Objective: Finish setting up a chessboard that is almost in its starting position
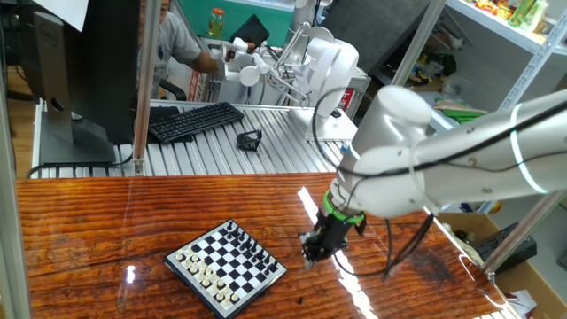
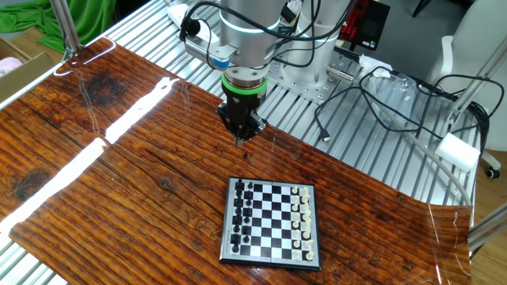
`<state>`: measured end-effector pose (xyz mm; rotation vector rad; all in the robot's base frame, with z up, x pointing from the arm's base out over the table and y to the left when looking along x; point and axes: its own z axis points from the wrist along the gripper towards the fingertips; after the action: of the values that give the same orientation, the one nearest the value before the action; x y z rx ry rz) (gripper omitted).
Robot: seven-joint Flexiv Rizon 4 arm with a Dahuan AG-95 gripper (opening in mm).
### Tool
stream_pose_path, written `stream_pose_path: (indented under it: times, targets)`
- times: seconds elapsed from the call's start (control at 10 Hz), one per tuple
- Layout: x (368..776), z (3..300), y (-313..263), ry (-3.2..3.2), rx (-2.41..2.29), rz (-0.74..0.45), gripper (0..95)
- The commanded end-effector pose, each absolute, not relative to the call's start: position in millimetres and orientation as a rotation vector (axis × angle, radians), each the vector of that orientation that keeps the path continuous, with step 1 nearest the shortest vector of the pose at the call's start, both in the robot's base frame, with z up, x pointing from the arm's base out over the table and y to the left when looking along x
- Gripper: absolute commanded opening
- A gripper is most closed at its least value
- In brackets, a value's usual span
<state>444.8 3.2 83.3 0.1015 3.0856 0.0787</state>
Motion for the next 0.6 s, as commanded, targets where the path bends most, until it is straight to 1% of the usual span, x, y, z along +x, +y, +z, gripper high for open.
stream_pose_path:
  times: [0.1, 0.6]
  targets:
    - [441.1, 78.3, 3.8, 3.086, 0.104, 0.081, 0.0]
    - [427.0, 76.4, 13.2, 3.094, 0.123, 0.081, 0.0]
